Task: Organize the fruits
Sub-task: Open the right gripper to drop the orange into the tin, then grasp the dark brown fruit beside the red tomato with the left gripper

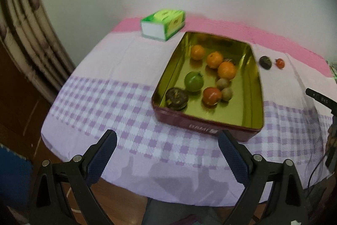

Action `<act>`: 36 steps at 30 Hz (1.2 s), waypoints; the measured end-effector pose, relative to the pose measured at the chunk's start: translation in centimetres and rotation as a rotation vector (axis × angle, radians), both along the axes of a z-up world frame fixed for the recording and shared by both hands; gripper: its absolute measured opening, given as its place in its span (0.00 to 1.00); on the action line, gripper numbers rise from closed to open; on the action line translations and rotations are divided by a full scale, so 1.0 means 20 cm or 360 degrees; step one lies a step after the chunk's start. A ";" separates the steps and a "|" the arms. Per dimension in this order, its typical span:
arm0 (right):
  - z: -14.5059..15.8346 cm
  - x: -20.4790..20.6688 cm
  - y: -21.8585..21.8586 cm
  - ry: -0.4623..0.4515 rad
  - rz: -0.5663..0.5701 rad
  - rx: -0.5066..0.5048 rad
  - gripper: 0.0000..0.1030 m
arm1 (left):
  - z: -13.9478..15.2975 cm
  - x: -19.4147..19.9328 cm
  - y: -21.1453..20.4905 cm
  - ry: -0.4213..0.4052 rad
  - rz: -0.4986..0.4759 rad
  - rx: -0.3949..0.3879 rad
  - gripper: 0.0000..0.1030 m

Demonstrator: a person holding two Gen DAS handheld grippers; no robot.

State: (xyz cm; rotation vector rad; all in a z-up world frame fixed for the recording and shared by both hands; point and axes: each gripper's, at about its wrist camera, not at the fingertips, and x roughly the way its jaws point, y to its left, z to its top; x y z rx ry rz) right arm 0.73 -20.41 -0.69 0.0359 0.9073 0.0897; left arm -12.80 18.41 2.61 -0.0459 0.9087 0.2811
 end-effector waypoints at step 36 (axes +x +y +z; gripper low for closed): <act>-0.09 0.09 -0.42 -0.0047 -0.0143 0.0053 0.59 | -0.23 1.47 -0.91 0.0481 -0.1602 0.0001 0.51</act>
